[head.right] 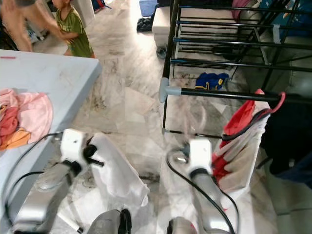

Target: Hang hanger

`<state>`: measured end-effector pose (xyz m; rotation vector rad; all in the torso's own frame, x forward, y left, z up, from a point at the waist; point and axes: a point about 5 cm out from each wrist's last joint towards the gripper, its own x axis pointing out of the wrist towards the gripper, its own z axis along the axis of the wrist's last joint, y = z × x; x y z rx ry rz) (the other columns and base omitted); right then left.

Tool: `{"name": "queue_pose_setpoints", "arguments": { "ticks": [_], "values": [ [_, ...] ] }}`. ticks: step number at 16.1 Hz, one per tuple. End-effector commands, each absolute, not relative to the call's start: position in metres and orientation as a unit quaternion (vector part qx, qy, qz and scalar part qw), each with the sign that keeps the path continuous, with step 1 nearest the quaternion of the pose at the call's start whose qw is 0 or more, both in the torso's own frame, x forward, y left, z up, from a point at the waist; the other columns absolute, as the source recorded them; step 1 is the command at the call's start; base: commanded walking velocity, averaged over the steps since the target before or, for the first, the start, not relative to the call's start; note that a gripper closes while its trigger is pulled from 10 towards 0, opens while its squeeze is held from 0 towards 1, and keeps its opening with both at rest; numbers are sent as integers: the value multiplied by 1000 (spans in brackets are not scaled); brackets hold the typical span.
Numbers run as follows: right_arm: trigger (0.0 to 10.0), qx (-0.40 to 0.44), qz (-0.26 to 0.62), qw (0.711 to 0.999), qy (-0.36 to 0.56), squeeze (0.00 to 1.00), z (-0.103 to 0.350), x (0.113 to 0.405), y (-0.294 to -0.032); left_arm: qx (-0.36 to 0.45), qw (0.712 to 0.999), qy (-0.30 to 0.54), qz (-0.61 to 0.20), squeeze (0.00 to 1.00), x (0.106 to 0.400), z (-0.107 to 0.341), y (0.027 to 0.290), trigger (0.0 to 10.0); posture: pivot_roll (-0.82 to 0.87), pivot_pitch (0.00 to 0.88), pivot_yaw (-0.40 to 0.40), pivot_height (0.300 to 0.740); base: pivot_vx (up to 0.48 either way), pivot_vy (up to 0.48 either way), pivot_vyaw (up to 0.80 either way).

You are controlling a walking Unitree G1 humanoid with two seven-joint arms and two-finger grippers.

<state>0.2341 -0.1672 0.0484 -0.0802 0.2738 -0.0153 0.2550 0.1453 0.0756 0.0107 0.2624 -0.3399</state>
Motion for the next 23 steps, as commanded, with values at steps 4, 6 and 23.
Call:
{"name": "queue_pose_setpoints", "arguments": {
  "ticks": [4, 6, 23],
  "values": [
    [10000, -65, -32, 993, 95, 0, 81, 258, -196, -9, 983, 56, -175, 0, 285, 113, 130, 10000, -8, 0, 39, 740, 0, 0, 0],
    [10000, -44, -76, 986, 138, 0, 61, 250, -202, -1, 986, 71, -148, 0, 276, 101, 139, 10000, 0, 0, 20, 740, 0, 0, 0],
    [10000, -48, -100, 972, 209, 0, 58, 235, -210, -5, 985, 83, -150, 0, 267, 87, 139, 10000, -33, 16, -6, 740, -15, 0, 0]
  ]
}}
